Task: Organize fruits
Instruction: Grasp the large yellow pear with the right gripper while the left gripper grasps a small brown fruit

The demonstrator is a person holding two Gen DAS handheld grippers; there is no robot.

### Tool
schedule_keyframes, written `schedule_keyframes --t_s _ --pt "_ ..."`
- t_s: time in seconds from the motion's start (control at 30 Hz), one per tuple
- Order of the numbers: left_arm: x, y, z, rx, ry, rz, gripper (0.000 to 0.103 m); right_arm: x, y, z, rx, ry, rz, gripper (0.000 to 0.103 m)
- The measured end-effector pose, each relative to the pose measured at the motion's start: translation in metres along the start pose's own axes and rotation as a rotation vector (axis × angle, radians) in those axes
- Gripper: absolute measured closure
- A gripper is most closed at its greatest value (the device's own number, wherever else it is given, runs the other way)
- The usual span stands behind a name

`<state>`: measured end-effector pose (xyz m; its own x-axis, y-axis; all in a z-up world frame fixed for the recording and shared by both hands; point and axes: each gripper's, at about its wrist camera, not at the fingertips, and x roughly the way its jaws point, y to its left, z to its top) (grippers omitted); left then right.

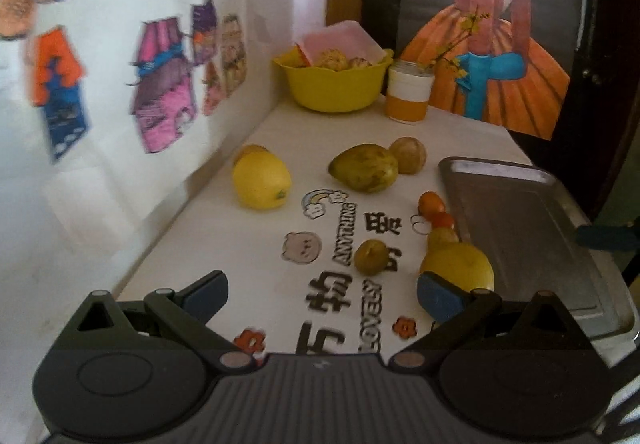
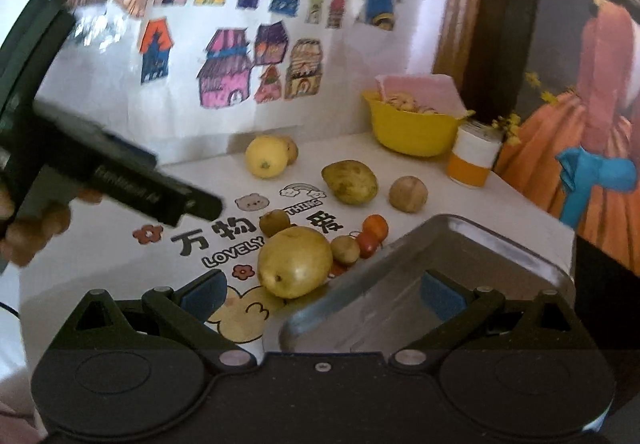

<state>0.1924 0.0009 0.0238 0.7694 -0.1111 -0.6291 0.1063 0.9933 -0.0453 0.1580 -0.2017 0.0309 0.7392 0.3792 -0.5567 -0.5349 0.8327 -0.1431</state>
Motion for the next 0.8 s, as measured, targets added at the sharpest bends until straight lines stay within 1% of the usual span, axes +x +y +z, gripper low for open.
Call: schedule_keyframes --t_s 0.07,0.1,0.17,0.23,0.33,0.5,0.53,0.57,0.6,0.63,0.7,0.73,0.8 --pt "0.013 0.003 0.005 0.000 0.011 -0.026 0.001 0.010 0.004 0.001 -0.016 0.017 0.016 0.002" --pt "0.019 0.005 0.007 -0.007 0.008 -0.053 0.001 0.016 0.007 0.002 -0.027 0.024 0.012 0.004" --pt "0.029 0.008 0.010 -0.009 0.011 -0.082 0.001 0.025 0.011 0.005 -0.043 0.033 -0.001 0.010" --pt "0.042 0.009 0.013 -0.006 0.044 -0.086 0.001 0.031 0.012 0.007 -0.042 0.040 -0.007 0.012" --pt "0.054 0.009 0.015 -0.010 0.056 -0.104 0.005 0.041 0.010 0.010 -0.018 0.047 -0.004 0.017" --pt "0.069 0.003 0.014 0.012 0.087 -0.155 0.021 0.054 0.008 0.011 0.015 0.070 0.005 0.029" --pt "0.073 0.002 0.013 0.018 0.093 -0.161 0.022 0.056 0.009 0.012 0.015 0.072 0.006 0.032" --pt "0.074 0.002 0.013 0.020 0.094 -0.164 0.024 0.057 0.011 0.012 0.012 0.073 0.006 0.033" --pt "0.075 0.001 0.012 0.021 0.094 -0.169 0.028 0.059 0.012 0.012 0.009 0.074 0.007 0.033" --pt "0.077 0.000 0.011 0.022 0.093 -0.173 0.029 0.060 0.013 0.012 0.007 0.075 0.006 0.034" --pt "0.077 -0.003 0.011 0.041 0.080 -0.169 0.037 0.064 0.014 0.012 0.003 0.082 0.000 0.035" --pt "0.078 -0.004 0.011 0.049 0.079 -0.170 0.038 0.066 0.014 0.012 0.004 0.086 -0.006 0.036" --pt "0.078 -0.006 0.011 0.062 0.076 -0.172 0.045 0.069 0.014 0.013 0.012 0.093 -0.010 0.038"
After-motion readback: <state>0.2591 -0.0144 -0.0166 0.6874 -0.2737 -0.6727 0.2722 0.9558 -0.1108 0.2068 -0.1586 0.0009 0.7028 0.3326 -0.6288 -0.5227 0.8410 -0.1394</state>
